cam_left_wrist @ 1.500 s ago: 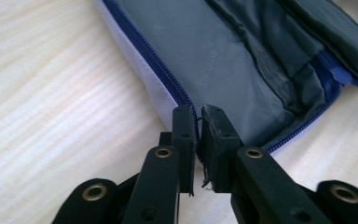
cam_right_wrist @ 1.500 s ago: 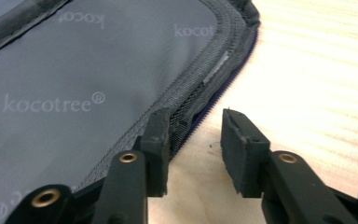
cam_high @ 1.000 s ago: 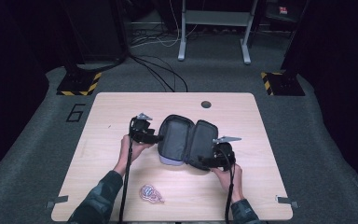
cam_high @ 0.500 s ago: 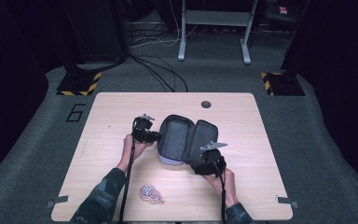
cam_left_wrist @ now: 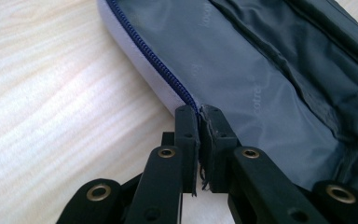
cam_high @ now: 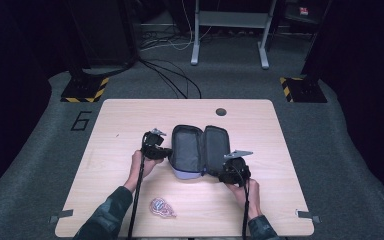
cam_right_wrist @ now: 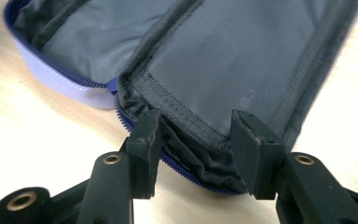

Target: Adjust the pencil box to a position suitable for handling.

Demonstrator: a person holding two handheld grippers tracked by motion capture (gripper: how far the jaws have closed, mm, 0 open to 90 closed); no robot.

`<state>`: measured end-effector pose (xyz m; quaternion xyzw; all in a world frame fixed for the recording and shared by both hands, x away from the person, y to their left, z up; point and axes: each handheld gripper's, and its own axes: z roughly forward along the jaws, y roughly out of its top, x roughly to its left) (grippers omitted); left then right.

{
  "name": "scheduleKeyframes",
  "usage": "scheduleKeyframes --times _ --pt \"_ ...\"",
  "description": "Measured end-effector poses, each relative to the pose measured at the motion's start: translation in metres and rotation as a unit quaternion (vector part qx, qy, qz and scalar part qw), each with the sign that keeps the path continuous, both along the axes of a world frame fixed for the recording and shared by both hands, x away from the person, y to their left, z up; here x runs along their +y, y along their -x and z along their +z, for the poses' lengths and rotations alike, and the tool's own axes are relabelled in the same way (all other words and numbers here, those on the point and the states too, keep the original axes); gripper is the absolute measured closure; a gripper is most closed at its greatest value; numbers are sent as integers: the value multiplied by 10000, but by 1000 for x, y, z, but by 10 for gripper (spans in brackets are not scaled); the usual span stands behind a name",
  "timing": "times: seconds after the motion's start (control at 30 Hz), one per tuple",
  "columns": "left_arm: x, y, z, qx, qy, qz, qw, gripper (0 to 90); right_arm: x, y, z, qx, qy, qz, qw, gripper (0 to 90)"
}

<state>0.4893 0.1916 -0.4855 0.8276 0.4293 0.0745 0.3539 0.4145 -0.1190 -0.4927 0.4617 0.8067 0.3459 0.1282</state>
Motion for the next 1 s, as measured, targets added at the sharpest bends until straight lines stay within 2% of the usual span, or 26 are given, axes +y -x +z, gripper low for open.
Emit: scheduleKeyframes --times 0.07,0.13,0.17,0.27,0.3,0.37,0.43,0.47,0.57,0.6,0.63,0.67,0.73,0.83,0.87,0.9,1.0 --pt "-1 6 0 19 12 23 10000 849 -3 -4 -1 9 -46 -72 10000 534" --pt "-3 11 0 23 -13 44 10000 842 -7 -8 -1 -21 16 -98 9999 531" --pt "-4 12 1 18 -96 -19 10000 840 -8 -10 -1 15 -4 -147 9999 530" --pt "-9 20 0 101 -53 13 9999 838 -13 -18 -2 4 23 -226 9997 526" --pt "-11 22 0 58 -70 -11 10000 837 -14 -20 -2 28 8 -287 9996 527" --pt "-14 28 0 75 -8 -13 10000 832 -16 -25 -3 -54 75 -343 9994 530" --pt "-16 32 0 108 75 -66 9999 821 -18 -28 -4 -30 73 -347 9994 526" --pt "-16 34 0 125 140 -108 9998 812 -21 -34 -4 13 -13 -410 9992 519" --pt "-13 36 1 147 169 -186 9996 757 -24 -36 -3 35 -39 -387 9992 499" --pt "-9 36 3 148 237 -216 9994 677 -26 -31 2 -32 -140 -390 9991 457" --pt "-9 36 3 148 237 -216 9994 629 -26 -31 2 -32 -140 -390 9991 457" --pt "-6 36 5 179 279 -147 9993 629 -27 -28 5 -77 -149 -368 9992 449" --pt "-2 33 7 177 294 -119 9993 533 -23 -17 11 -120 -355 -409 9985 434" --pt "2 28 11 135 275 -24 9995 468 -13 -8 16 -171 -458 -350 9982 392" --pt "5 25 14 52 187 -32 9998 455 -10 -7 17 -187 -446 -337 9983 373" --pt "7 20 15 67 221 42 9997 423 0 -3 19 -206 -446 -291 9984 368" --pt "9 14 18 67 196 123 9997 391 9 -3 19 -264 -347 -254 9987 364"
